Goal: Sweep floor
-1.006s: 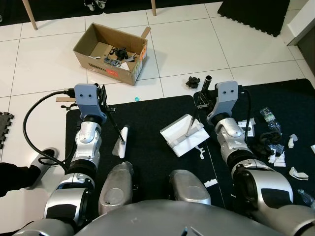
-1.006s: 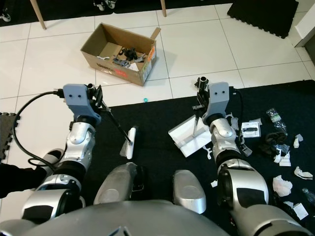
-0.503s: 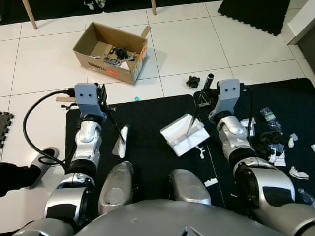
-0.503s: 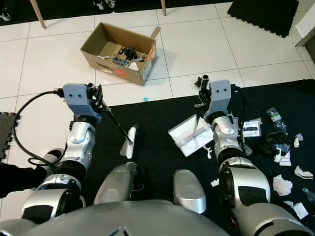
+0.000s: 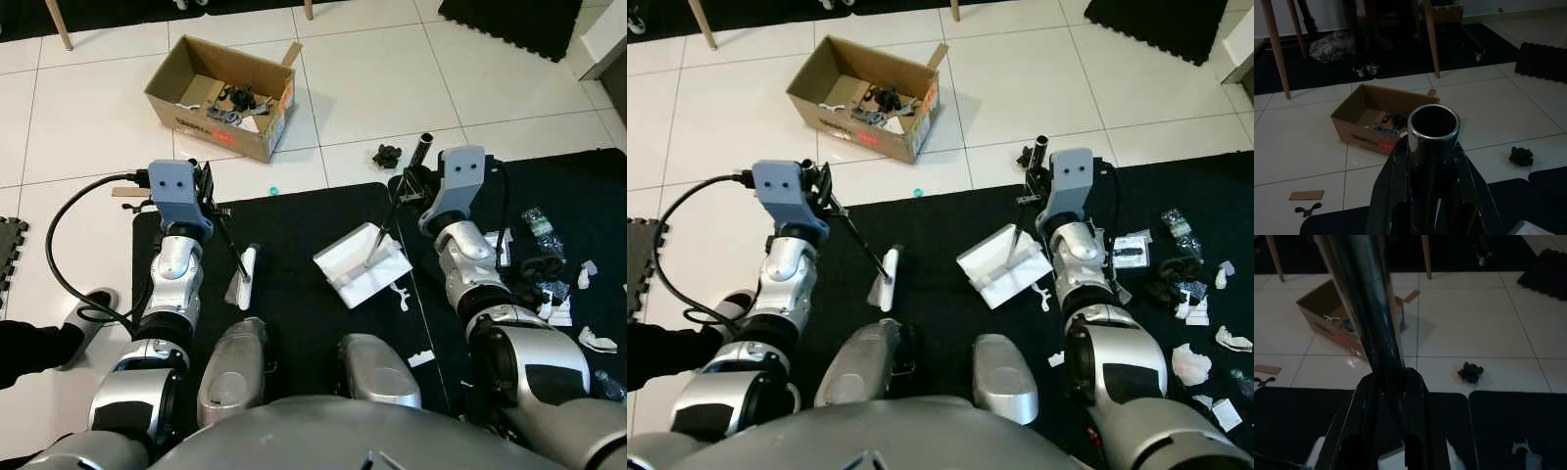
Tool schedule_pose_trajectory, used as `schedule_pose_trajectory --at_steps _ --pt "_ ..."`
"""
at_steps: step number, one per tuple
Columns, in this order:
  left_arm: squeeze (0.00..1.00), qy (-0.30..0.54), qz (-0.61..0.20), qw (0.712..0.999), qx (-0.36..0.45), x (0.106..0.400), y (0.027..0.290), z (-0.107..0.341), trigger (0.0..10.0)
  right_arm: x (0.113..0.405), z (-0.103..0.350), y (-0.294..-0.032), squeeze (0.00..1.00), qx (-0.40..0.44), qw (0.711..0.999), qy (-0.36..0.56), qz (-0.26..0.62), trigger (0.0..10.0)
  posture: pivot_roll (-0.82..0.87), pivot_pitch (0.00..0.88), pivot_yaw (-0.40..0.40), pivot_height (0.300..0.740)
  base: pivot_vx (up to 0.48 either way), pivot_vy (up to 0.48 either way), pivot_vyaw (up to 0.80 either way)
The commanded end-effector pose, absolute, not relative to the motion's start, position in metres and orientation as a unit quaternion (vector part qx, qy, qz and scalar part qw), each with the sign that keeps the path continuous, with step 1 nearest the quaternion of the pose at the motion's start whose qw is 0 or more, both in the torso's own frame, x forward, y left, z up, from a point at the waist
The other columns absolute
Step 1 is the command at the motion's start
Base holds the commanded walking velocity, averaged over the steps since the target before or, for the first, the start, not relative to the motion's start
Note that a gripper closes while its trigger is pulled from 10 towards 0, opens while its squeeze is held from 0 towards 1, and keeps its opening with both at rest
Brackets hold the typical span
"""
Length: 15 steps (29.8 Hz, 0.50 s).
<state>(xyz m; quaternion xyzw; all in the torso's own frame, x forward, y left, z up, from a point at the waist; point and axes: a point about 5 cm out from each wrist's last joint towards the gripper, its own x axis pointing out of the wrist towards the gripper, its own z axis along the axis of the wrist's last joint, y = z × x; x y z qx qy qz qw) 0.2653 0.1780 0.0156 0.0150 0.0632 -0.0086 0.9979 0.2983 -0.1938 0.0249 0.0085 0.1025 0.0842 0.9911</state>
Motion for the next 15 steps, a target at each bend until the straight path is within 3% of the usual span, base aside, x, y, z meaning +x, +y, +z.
schedule_pose_trajectory --at_steps 1,15 --pt "0.00 0.151 -0.005 0.988 0.026 0.243 0.184 -0.014 10.0 0.314 0.048 -0.198 0.00 0.013 0.995 0.051 0.079 10.0 0.03 0.000 0.011 0.740 0.000 0.000 0.00" --pt "0.00 0.102 0.001 0.995 0.021 0.268 0.186 0.011 10.0 0.332 0.078 -0.189 0.00 0.036 0.996 -0.016 0.085 10.0 0.03 0.000 0.025 0.740 0.000 0.000 0.00"
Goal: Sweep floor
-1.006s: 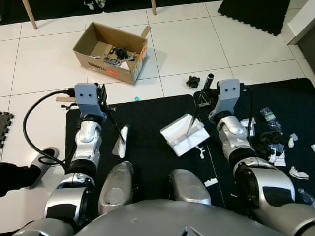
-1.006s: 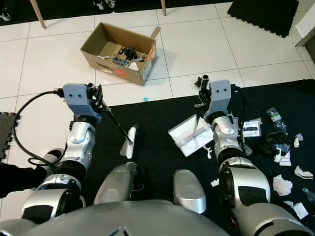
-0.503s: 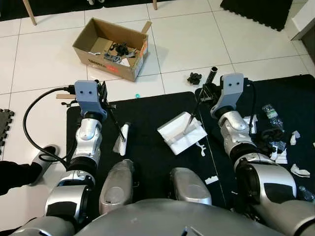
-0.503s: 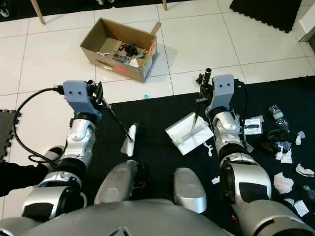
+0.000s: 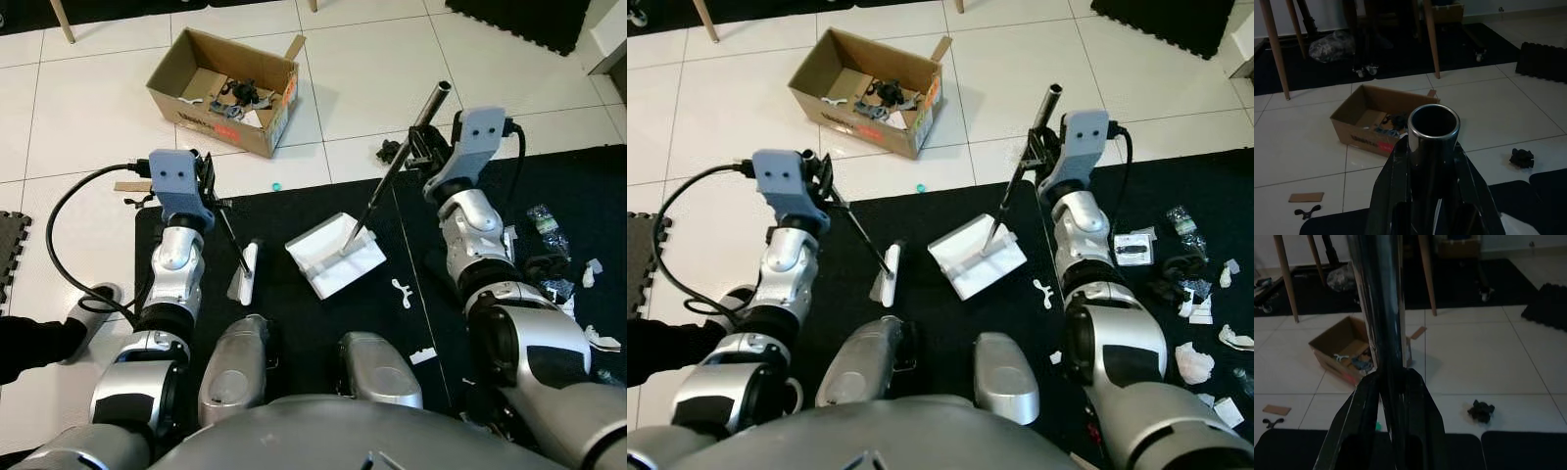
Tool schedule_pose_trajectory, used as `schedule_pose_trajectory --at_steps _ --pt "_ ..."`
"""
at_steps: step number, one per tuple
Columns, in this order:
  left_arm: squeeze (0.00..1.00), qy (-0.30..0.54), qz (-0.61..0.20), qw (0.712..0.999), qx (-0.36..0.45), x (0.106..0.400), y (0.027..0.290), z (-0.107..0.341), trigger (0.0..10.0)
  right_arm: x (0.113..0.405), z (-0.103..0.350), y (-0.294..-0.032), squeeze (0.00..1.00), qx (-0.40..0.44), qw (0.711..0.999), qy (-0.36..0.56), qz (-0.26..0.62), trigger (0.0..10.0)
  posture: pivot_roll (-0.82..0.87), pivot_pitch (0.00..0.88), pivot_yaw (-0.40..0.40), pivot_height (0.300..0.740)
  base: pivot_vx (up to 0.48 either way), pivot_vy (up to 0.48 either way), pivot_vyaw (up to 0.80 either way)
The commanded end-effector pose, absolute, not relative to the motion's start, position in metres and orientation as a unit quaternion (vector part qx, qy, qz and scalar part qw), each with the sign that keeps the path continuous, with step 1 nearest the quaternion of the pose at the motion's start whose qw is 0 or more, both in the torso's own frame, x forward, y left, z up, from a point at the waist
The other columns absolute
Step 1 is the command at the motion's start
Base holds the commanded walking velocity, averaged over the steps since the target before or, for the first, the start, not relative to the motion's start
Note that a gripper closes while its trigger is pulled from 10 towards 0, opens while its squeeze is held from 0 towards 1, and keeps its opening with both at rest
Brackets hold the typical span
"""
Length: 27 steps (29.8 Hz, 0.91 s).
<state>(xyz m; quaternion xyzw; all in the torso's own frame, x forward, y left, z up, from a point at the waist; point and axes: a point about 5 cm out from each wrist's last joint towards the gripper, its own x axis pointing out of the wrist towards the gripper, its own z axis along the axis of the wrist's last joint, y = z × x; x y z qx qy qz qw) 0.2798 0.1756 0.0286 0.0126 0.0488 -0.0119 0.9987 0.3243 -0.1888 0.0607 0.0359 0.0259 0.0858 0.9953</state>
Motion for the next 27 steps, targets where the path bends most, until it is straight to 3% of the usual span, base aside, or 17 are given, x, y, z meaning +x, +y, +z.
schedule_pose_trajectory --at_steps 1,16,27 --pt "0.00 0.096 0.001 0.995 0.019 0.271 0.186 0.014 10.0 0.333 0.079 -0.189 0.00 0.034 0.995 -0.019 0.087 10.0 0.04 0.000 0.025 0.740 0.000 0.000 0.00" --pt "0.00 -0.003 0.013 0.999 0.040 0.287 0.184 0.053 10.0 0.334 0.084 -0.183 0.00 0.018 0.994 -0.031 0.108 10.0 0.04 0.000 0.018 0.740 0.000 0.000 0.00" --pt "0.00 -0.120 0.008 0.992 0.031 0.304 0.181 0.118 10.0 0.337 0.095 -0.180 0.00 0.011 0.992 -0.058 0.113 10.0 0.05 0.000 0.019 0.740 0.000 0.000 0.00"
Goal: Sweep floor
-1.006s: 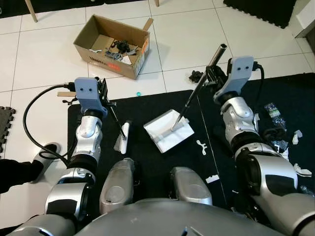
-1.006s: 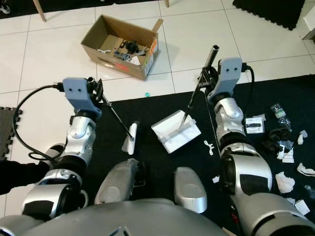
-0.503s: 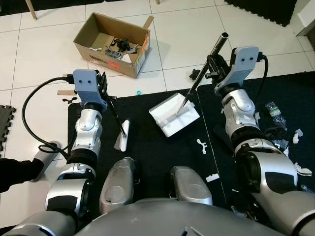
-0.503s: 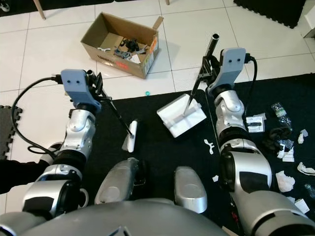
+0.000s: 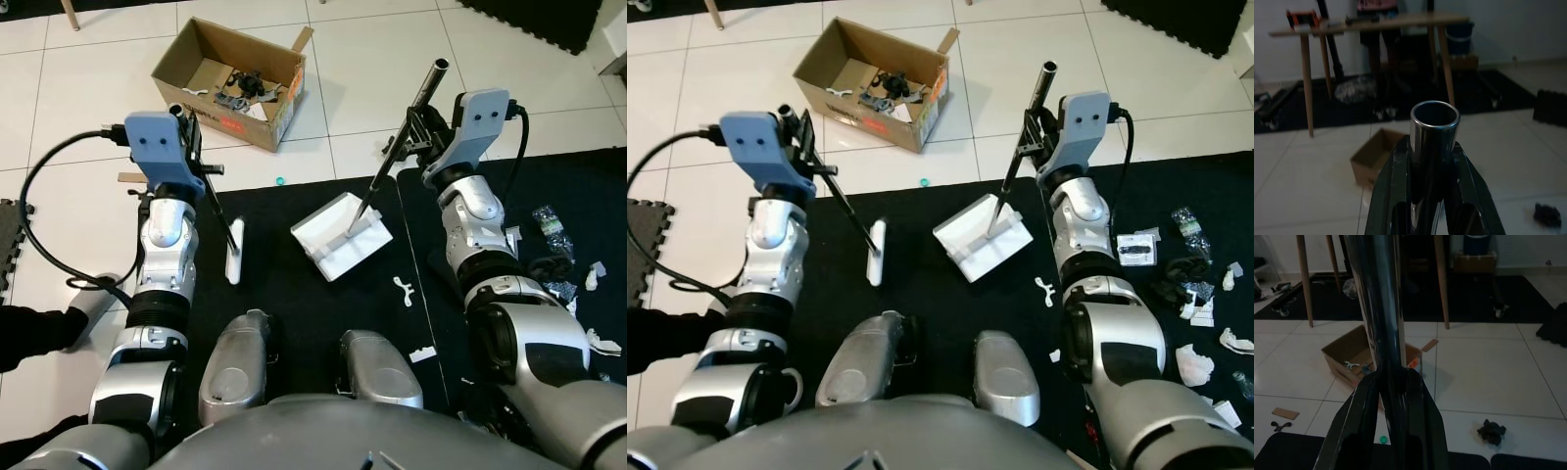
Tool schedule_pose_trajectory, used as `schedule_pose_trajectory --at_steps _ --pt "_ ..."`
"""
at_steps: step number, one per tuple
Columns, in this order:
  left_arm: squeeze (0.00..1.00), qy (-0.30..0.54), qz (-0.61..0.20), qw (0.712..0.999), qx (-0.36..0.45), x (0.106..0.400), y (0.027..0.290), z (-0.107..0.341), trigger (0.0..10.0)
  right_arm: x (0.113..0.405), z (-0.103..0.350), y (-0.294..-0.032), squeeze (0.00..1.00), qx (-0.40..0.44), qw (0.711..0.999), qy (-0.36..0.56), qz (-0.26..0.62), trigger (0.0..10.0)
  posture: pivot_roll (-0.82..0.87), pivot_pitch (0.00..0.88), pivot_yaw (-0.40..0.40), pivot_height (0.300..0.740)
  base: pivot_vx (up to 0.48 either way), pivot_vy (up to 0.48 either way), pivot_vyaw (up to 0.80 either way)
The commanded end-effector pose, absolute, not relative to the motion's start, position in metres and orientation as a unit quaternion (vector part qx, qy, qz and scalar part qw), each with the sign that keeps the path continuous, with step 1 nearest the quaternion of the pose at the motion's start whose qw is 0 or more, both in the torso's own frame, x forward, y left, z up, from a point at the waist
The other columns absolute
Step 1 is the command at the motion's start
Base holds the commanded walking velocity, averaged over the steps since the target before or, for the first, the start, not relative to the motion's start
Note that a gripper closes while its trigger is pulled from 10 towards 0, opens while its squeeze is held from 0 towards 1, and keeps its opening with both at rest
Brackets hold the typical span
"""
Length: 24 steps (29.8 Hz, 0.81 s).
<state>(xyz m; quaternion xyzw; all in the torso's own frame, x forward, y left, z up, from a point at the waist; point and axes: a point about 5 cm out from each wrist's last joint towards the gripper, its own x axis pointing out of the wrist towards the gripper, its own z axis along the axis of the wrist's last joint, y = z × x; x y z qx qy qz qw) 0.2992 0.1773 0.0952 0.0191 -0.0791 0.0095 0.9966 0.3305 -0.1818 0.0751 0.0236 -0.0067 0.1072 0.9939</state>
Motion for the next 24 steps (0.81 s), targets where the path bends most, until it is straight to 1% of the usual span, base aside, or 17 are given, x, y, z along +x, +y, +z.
schedule_pose_trajectory --at_steps 1,5,9,14,15,16,18,21,22,24 --pt "0.00 -0.120 0.008 0.992 0.031 0.304 0.181 0.118 10.0 0.337 0.095 -0.180 0.00 0.011 0.992 -0.058 0.113 10.0 0.05 0.000 0.019 0.740 0.000 0.000 0.00" --pt "0.00 -0.144 0.004 0.989 0.033 0.307 0.180 0.135 10.0 0.341 0.110 -0.178 0.00 0.006 0.989 -0.091 0.115 10.0 0.04 0.000 0.023 0.740 0.000 0.000 0.00" --pt "0.00 -0.170 0.004 0.985 0.036 0.310 0.182 0.155 10.0 0.349 0.137 -0.177 0.00 0.000 0.983 -0.145 0.110 10.0 0.04 0.000 0.027 0.740 0.000 0.000 0.00" --pt "0.00 -0.183 0.005 0.981 0.065 0.303 0.184 0.159 10.0 0.347 0.142 -0.180 0.00 -0.002 0.982 -0.160 0.102 10.0 0.05 0.000 0.028 0.740 0.000 0.000 0.00" --pt "0.00 -0.180 0.008 0.982 0.060 0.296 0.185 0.157 10.0 0.342 0.141 -0.182 0.00 -0.004 0.981 -0.164 0.100 10.0 0.05 0.000 0.029 0.740 0.000 0.000 0.00" --pt "0.00 -0.180 0.008 0.982 0.060 0.296 0.185 0.157 10.0 0.342 0.141 -0.182 0.00 -0.004 0.981 -0.164 0.100 10.0 0.05 0.000 0.029 0.740 0.000 0.000 0.00" --pt "0.00 -0.172 0.018 0.984 0.044 0.279 0.188 0.156 10.0 0.331 0.143 -0.188 0.00 -0.005 0.980 -0.175 0.092 10.0 0.05 0.000 0.031 0.740 0.000 0.000 0.00" --pt "0.00 -0.170 0.020 0.984 0.041 0.273 0.188 0.157 10.0 0.326 0.146 -0.191 0.00 -0.005 0.979 -0.181 0.088 10.0 0.05 0.000 0.033 0.740 0.000 0.000 0.00" --pt "0.00 -0.171 0.020 0.984 0.039 0.266 0.188 0.162 10.0 0.320 0.152 -0.191 0.00 -0.006 0.978 -0.192 0.087 10.0 0.05 0.000 0.033 0.740 0.000 0.000 0.00" --pt "0.00 -0.177 0.020 0.983 0.039 0.264 0.188 0.168 10.0 0.316 0.158 -0.189 0.00 -0.006 0.976 -0.200 0.090 10.0 0.05 0.000 0.033 0.740 0.000 0.000 0.00"
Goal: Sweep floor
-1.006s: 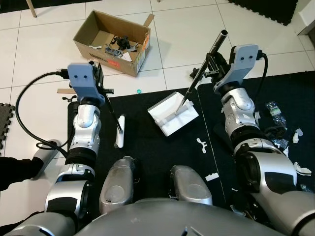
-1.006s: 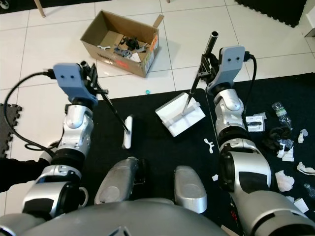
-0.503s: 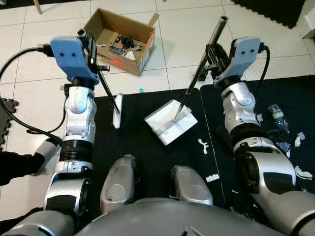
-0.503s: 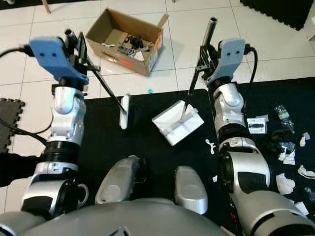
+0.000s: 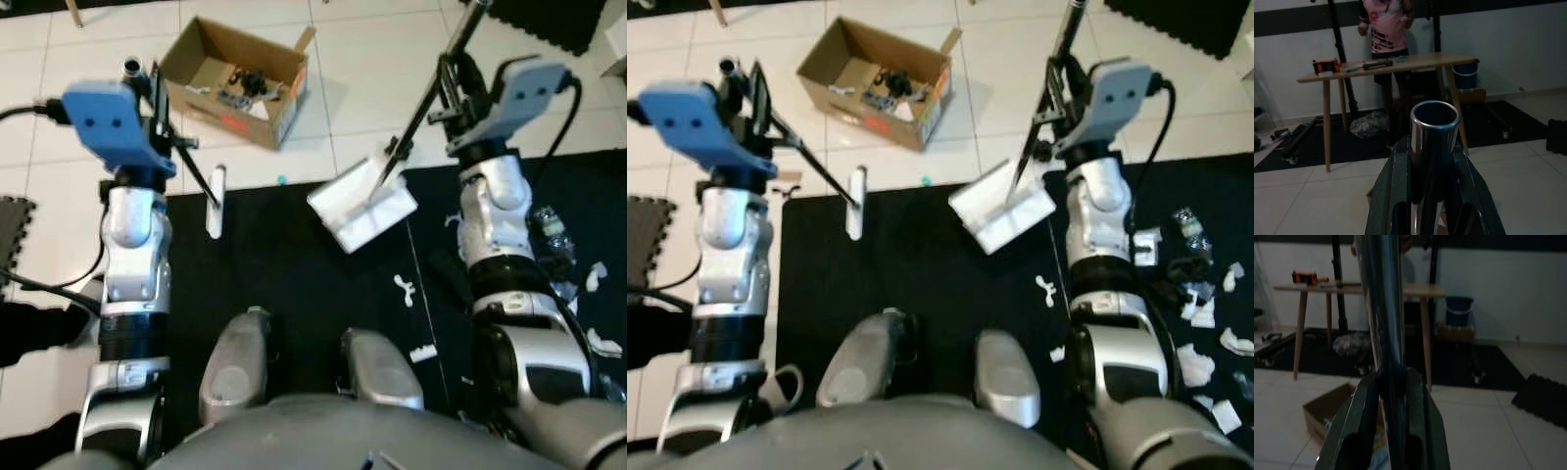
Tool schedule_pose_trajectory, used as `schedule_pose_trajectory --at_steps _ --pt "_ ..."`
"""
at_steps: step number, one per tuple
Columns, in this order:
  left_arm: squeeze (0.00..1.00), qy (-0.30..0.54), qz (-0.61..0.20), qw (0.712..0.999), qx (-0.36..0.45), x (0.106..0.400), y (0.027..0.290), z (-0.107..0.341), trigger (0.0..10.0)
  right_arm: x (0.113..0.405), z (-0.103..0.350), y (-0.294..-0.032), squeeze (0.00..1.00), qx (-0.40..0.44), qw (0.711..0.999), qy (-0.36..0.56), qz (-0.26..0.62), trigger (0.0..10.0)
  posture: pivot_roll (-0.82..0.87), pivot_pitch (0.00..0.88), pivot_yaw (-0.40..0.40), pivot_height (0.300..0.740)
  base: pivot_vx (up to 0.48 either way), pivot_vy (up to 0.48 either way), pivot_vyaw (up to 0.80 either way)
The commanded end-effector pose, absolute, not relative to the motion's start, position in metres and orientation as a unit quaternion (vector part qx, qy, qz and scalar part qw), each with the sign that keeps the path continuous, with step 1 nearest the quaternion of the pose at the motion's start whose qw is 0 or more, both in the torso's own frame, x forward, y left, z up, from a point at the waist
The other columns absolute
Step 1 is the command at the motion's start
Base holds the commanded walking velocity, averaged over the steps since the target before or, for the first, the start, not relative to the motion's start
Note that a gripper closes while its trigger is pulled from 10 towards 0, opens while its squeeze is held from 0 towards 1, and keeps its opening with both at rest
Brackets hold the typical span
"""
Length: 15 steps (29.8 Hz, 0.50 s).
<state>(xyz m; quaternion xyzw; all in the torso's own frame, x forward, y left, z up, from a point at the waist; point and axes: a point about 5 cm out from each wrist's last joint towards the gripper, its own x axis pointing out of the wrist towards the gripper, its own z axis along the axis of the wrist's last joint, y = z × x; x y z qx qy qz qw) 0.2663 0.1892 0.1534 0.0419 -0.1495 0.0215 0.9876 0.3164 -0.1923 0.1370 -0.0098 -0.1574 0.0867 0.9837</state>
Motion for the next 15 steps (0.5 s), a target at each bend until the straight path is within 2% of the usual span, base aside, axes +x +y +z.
schedule_pose_trajectory --at_steps 1,15 --pt "0.00 -0.177 0.020 0.983 0.039 0.264 0.188 0.168 10.0 0.316 0.158 -0.189 0.00 -0.006 0.976 -0.200 0.090 10.0 0.05 0.000 0.033 0.740 0.000 0.000 0.00" --pt "0.00 -0.218 0.020 0.975 0.037 0.256 0.184 0.206 10.0 0.301 0.194 -0.169 0.00 0.012 0.963 -0.237 0.125 10.0 0.06 0.000 0.031 0.740 0.000 0.000 0.00"
